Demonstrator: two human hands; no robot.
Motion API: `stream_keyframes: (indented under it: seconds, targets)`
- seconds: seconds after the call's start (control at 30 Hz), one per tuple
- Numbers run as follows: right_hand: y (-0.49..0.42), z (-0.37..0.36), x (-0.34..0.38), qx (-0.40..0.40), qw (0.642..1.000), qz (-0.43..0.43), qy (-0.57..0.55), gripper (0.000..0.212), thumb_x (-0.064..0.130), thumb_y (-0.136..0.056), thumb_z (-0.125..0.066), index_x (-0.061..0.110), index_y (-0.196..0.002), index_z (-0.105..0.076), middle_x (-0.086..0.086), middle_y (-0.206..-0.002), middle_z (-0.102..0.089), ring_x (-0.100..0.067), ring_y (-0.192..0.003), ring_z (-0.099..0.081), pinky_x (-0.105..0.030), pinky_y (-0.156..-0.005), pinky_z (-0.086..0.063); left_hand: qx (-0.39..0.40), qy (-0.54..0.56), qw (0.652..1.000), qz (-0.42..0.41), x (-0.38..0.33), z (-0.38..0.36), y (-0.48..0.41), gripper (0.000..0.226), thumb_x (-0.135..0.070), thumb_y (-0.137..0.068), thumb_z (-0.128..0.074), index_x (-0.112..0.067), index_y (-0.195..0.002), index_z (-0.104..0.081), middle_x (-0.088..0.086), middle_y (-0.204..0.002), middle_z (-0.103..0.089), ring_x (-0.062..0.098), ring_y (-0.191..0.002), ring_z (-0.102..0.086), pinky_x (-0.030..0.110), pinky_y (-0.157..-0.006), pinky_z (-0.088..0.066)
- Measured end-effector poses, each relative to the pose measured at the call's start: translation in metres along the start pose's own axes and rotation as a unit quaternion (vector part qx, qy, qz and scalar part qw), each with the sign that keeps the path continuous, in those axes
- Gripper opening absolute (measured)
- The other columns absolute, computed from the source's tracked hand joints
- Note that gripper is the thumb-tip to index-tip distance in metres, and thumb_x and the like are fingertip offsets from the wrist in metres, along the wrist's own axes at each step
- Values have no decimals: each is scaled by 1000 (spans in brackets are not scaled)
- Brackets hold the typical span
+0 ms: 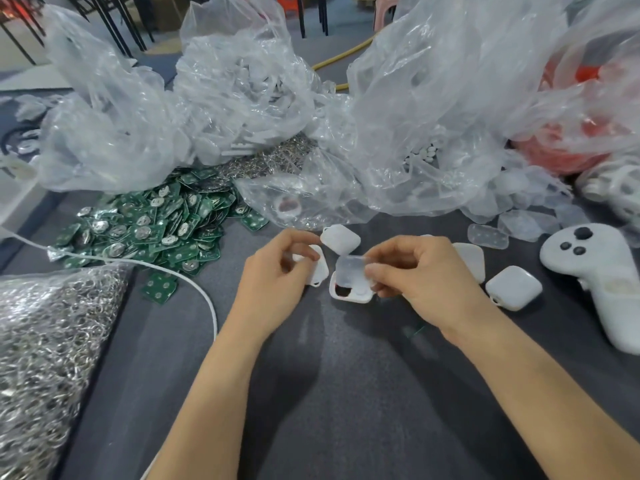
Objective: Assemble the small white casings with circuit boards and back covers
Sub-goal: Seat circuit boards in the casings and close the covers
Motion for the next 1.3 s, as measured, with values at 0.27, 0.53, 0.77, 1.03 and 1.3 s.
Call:
stream_keyframes:
  seconds: [0.27,0.53,0.77,1.03,1.3]
  targets:
    - [-6,-6,-9,16,995,-10,99,17,4,-81,-71,19,-86,-67,-1,-67,-71,-12,-55,-64,-20,-56,-54,187,-133,971,-61,0,-29,9,90,-22,-77,-78,-42,-147,-25,-35,-117,-50,2,-103,-36,7,-91,-31]
    - [-7,-10,-8,10,984,5,179,19,8,-81,-70,24,-80,-62,0,-63,-69,-5,-47,-61,-15,-51,-48,180,-149,970,-71,-1,-33,8,93,-29,-77,-78,-56,-141,-17,-21,-117,-57,8,-95,-34,25,-95,-35]
    - [-7,-11,-7,11,981,11,195,18,11,-82,-70,27,-80,-61,3,-66,-68,-3,-50,-61,-14,-51,-48,177,-150,969,-81,-3,-33,8,91,-30,-75,-79,-58,-140,-21,-33,-108,-56,0,-97,-35,27,-95,-36]
    - [-4,-14,1,-19,963,64,262,12,20,-79,-73,27,-79,-63,9,-80,-60,-4,-69,-58,-13,-62,-46,175,-154,968,-93,-7,-32,8,80,-29,-73,-80,-61,-128,-30,-33,-106,-56,-3,-95,-35,16,-79,-29]
    - [-8,-17,-2,-9,949,74,305,20,11,-76,-74,25,-81,-62,10,-80,-55,-1,-65,-50,-5,-63,-38,161,-165,965,-127,-11,-31,8,36,-26,-70,-80,-37,-96,-57,-27,-96,-56,7,-87,-38,9,-71,-28]
Point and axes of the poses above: each hand's wrist, its own y-axis away from the middle knuckle, its own z-axis out of the back of the hand, x = y × z, the point moved 8 cm from there along -y, towards the middle knuckle
